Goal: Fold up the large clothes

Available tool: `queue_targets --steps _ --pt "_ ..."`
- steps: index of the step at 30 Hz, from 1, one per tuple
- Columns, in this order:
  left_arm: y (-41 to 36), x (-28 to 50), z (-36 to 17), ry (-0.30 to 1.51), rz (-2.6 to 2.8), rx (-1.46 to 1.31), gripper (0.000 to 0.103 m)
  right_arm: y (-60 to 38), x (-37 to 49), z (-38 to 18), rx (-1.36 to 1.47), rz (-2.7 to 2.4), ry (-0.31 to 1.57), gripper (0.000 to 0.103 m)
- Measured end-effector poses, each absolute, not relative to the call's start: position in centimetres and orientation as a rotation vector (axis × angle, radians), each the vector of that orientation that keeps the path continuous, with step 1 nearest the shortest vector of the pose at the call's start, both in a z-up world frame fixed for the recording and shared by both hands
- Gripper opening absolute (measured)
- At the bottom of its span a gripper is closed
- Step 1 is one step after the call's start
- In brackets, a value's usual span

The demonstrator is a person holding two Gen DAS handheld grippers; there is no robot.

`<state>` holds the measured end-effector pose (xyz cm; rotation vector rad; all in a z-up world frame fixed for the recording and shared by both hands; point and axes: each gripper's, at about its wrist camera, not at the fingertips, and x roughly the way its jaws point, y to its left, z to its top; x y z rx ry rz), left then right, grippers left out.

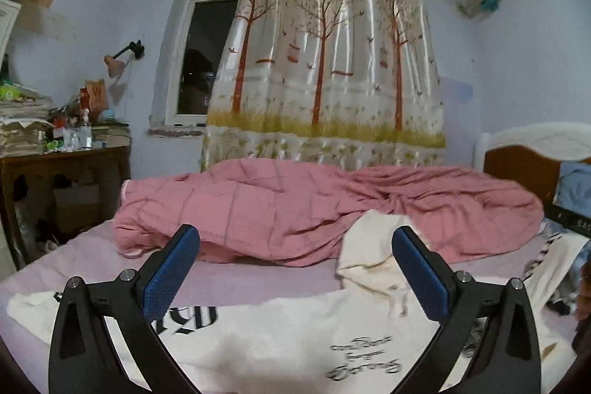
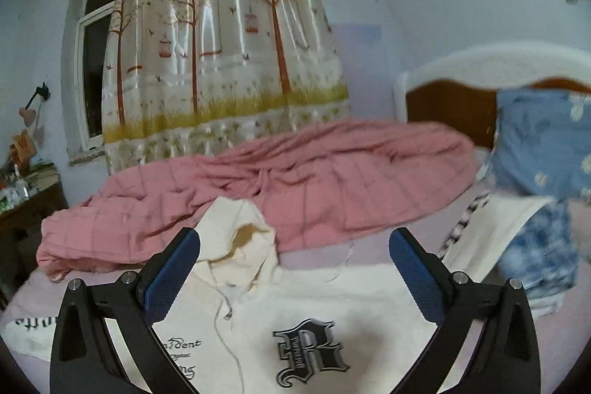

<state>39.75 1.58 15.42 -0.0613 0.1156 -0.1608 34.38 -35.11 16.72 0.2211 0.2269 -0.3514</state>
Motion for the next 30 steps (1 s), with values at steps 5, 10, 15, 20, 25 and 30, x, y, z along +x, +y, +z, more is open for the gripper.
queue_targets --steps 5,10,15,20,25,30 --pt "2.7 41.3 14.4 0.174 -0.183 -0.129 0.103 -35.1 36.8 14.5 0.242 -0.289 0.312 0.103" --pt "2.8 42.3 13.3 0.205 -0.156 -0.088 0.103 -34.2 39.2 12.5 0.21 -0.271 0.384 0.103" --pt "5.0 45.3 11.5 0.306 -0.186 -0.205 0.103 -32.9 40.3 11.5 0.161 -0.254 0.425 0.103" --pt "4.9 48.3 8.0 0.351 -0.165 -0.176 0.103 -33.1 42.5 11.3 0.192 -0.191 0.477 0.103" --pt "5.5 52.7 2.6 0.509 -0.064 -0.199 0.101 -35.3 50.7 12.7 0.284 -0.02 0.608 0.103" --pt "5.6 55.2 -1.3 0.602 0.054 -0.152 0.098 -35.7 61.4 11.9 0.16 -0.072 0.653 0.103"
